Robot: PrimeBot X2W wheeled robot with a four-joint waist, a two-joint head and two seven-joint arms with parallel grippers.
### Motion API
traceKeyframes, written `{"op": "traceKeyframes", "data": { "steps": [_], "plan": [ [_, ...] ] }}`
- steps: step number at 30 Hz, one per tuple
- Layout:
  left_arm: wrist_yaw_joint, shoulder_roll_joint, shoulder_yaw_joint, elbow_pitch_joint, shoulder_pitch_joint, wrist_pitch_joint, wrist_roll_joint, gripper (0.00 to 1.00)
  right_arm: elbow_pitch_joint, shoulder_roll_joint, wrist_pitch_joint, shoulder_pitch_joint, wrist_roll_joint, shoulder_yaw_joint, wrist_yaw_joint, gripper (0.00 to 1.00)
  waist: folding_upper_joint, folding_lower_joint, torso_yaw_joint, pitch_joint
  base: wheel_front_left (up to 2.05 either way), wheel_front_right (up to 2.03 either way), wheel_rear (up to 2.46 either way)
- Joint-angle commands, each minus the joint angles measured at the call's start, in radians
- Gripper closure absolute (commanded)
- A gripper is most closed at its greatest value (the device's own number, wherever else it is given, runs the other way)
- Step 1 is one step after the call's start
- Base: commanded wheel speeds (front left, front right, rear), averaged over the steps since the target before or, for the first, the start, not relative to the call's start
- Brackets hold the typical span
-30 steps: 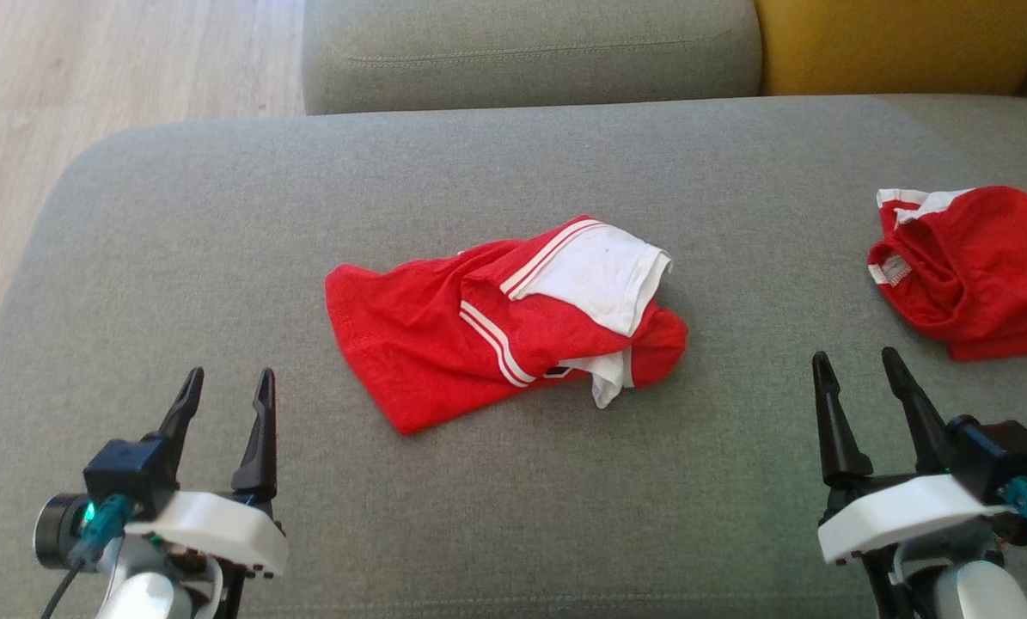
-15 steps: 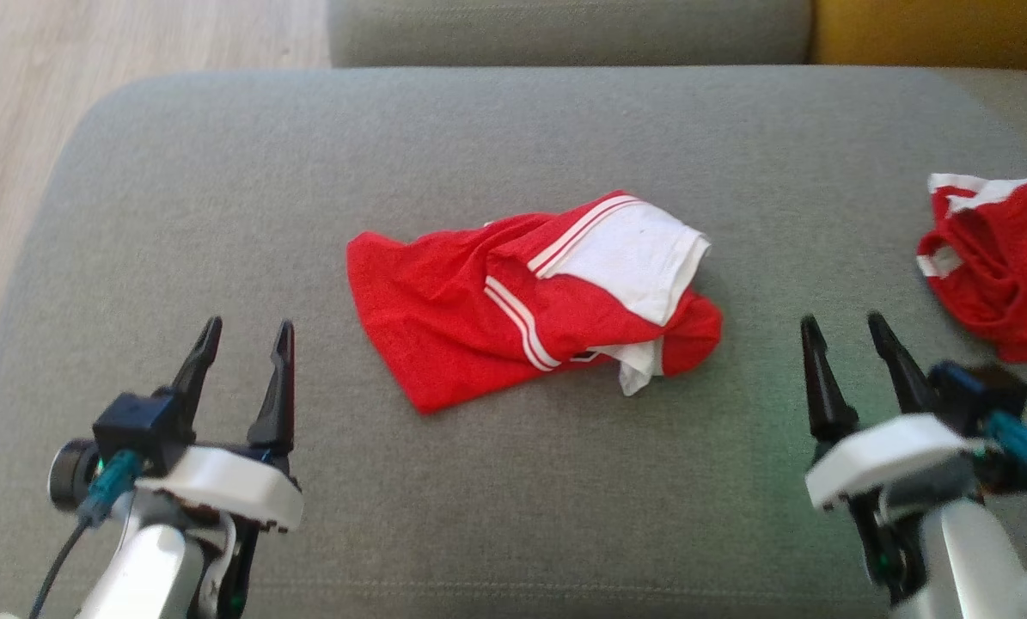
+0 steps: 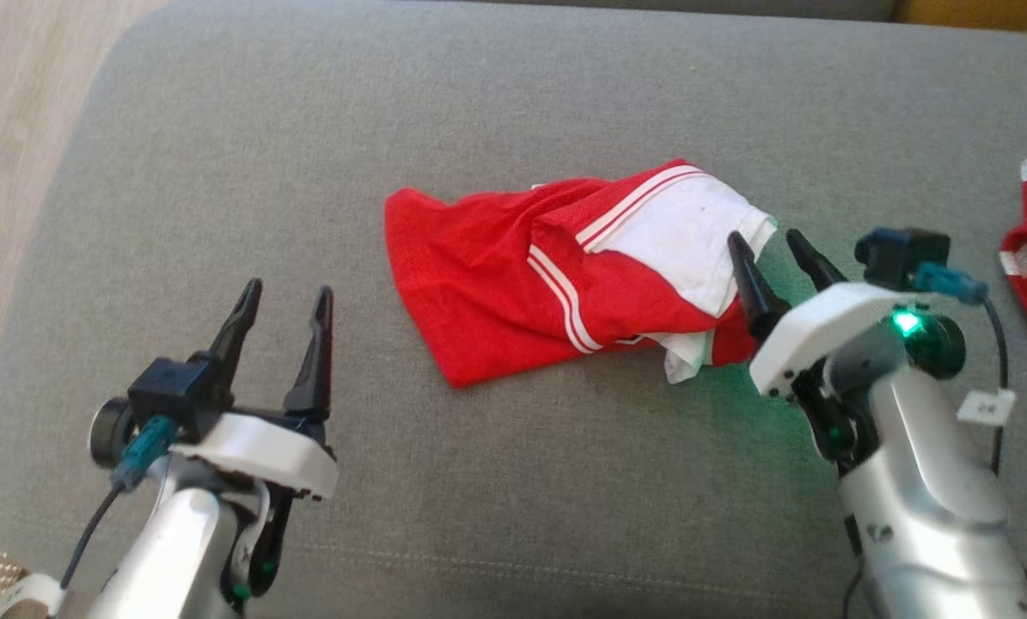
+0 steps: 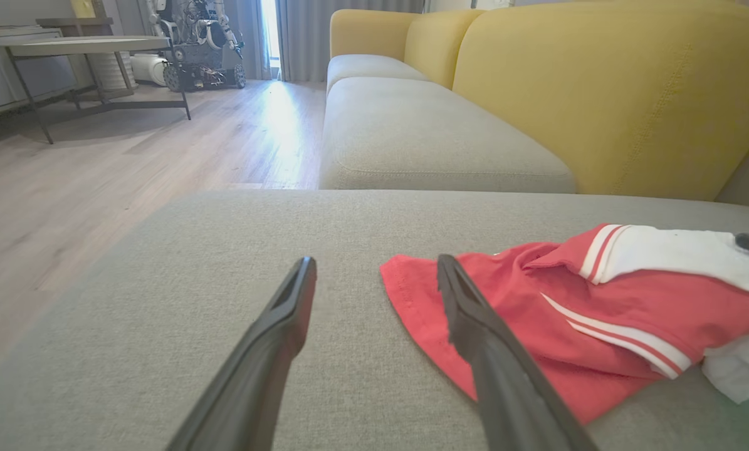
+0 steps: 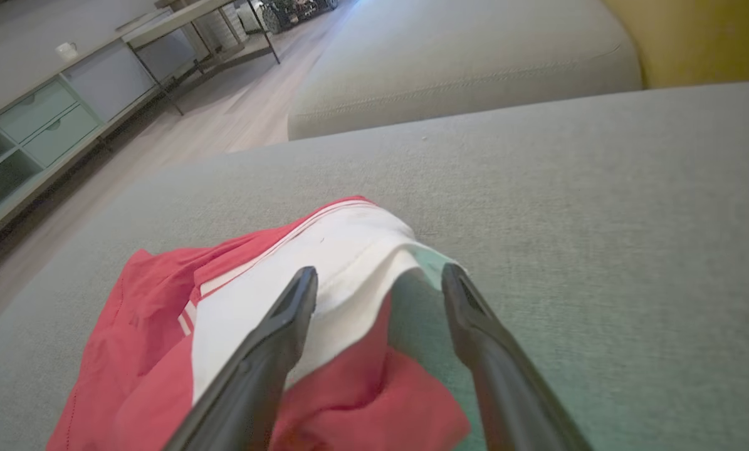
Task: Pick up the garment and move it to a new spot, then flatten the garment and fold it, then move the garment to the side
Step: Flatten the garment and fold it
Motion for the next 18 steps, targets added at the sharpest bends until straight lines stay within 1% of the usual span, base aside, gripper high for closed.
{"op": "traceKeyframes", "data": {
  "steps": [1, 3, 6, 7, 8, 9, 13, 18],
  "plan": [
    [-0.005, 0.015, 0.037, -0.022, -0.054, -0.01, 0.01, 0.0, -0.016, -0.002, 0.005, -0.048, 0.011, 0.026, 0.003, 0.0, 0.0, 0.0, 0.007, 0.008, 0.0, 0.0, 0.0],
    [-0.011, 0.009, 0.036, -0.017, -0.062, -0.011, 0.013, 0.0, 0.027, -0.002, 0.025, -0.084, 0.03, 0.036, 0.003, 0.0, 0.0, 0.0, 0.011, 0.016, 0.0, 0.0, 0.0],
    [-0.018, 0.004, 0.037, -0.009, -0.069, -0.012, 0.017, 0.0, 0.069, -0.002, 0.026, -0.131, 0.068, 0.05, 0.003, 0.0, 0.0, 0.0, 0.015, 0.025, 0.0, 0.0, 0.0],
    [-0.02, 0.002, 0.038, -0.007, -0.071, -0.012, 0.018, 0.0, 0.082, -0.002, 0.025, -0.144, 0.072, 0.054, 0.003, 0.56, 0.0, 0.0, 0.015, 0.027, 0.0, 0.0, 0.0],
    [-0.022, 0.001, 0.039, -0.005, -0.072, -0.012, 0.02, 0.0, 0.093, -0.002, 0.021, -0.155, 0.079, 0.059, 0.003, 0.96, 0.0, 0.0, 0.016, 0.028, 0.0, 0.0, 0.0],
    [-0.024, 0.0, 0.04, -0.003, -0.072, -0.013, 0.021, 0.0, 0.1, -0.002, 0.015, -0.163, 0.092, 0.064, 0.003, 1.0, 0.0, 0.0, 0.016, 0.029, 0.0, 0.0, 0.0],
    [-0.028, -0.005, 0.05, -0.001, -0.073, -0.013, 0.028, 0.0, 0.112, -0.004, -0.012, -0.186, 0.102, 0.092, 0.003, 1.0, 0.0, 0.0, 0.013, 0.031, 0.0, 0.0, 0.0],
    [-0.033, -0.01, 0.063, -0.005, -0.07, -0.013, 0.039, 0.0, 0.085, -0.018, -0.052, -0.198, 0.101, 0.119, 0.003, 1.0, 0.0, 0.0, 0.005, 0.028, 0.0, 0.0, 0.0]
  ]
}}
